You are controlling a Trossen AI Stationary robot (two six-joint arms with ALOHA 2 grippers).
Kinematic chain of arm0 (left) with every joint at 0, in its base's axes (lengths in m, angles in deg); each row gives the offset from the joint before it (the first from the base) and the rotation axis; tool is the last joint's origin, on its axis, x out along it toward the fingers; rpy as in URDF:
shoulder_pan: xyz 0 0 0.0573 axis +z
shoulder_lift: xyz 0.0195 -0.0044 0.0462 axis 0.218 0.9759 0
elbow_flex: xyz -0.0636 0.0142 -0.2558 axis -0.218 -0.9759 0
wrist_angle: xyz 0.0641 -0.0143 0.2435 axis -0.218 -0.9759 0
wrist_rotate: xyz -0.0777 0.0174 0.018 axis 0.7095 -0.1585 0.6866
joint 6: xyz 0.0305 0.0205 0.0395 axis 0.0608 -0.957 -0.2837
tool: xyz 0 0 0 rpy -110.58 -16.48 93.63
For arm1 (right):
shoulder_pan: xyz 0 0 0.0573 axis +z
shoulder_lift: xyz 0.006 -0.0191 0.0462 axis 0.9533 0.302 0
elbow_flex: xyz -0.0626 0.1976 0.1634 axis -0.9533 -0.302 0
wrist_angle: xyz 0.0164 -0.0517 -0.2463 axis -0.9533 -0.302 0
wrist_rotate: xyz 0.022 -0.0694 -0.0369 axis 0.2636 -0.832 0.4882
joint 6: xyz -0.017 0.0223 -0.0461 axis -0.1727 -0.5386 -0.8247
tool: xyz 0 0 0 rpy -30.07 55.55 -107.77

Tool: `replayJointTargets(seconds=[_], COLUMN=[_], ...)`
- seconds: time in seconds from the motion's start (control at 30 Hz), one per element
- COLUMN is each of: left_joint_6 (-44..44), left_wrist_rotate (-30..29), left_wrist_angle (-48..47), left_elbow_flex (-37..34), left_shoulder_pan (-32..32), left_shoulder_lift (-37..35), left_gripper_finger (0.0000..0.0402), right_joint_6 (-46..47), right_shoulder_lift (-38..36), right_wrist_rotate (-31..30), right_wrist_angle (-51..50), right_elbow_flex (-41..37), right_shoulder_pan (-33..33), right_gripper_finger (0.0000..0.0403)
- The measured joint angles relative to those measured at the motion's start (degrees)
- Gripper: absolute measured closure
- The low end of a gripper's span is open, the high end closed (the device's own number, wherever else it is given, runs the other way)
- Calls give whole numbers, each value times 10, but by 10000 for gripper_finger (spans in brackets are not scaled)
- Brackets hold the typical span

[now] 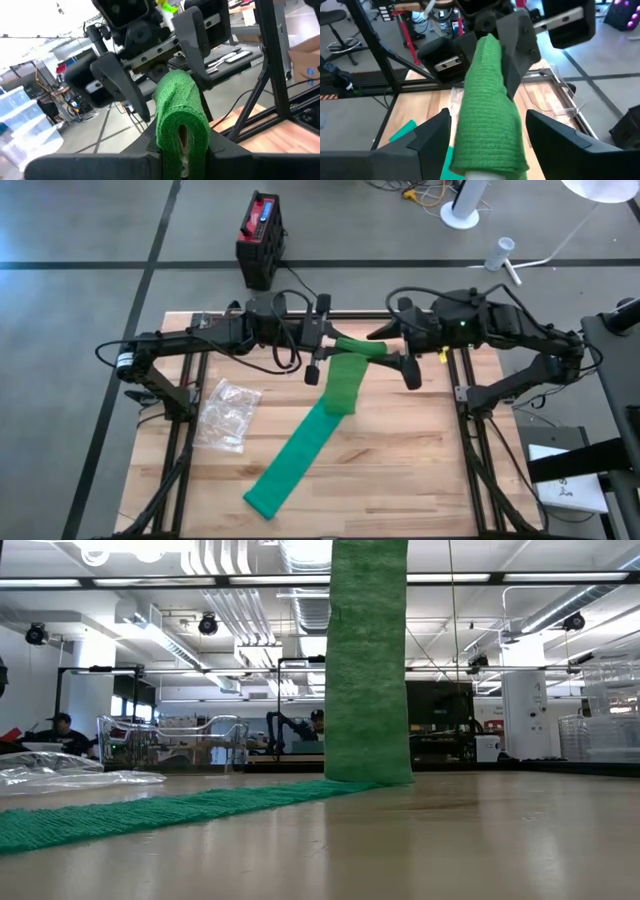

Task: Roll bandage
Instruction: Roll the green bandage

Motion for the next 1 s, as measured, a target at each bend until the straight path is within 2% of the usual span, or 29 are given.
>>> replayJointTargets(seconds=[0.27,0.47,0.73,0.9,1.0], left_joint_6=[-53,-46,67,187,249], left_wrist_rotate=[-7,-8,-2,0,1], left_wrist_angle=[-3,-5,-2,-3,-1], left_elbow_flex=[0,0,0,0,0], left_shoulder_pan=[-3,-4,-4,-2,7], left_shoulder_lift=[-2,-2,-2,-3,-4], left_gripper_finger=[365,357,273,213,179], right_joint_6=[25,9,-42,-68,-89], right_shoulder_lift=[4,4,4,4,4], right_wrist_rotate=[3,3,-28,-40,-72], right_wrist_angle=[-1,-4,0,1,4], right_elbow_flex=[-1,-3,-3,-4,-4], right_shoulder_pan=[-12,-13,-13,-13,-13], right_gripper_finger=[209,273,354,358,356])
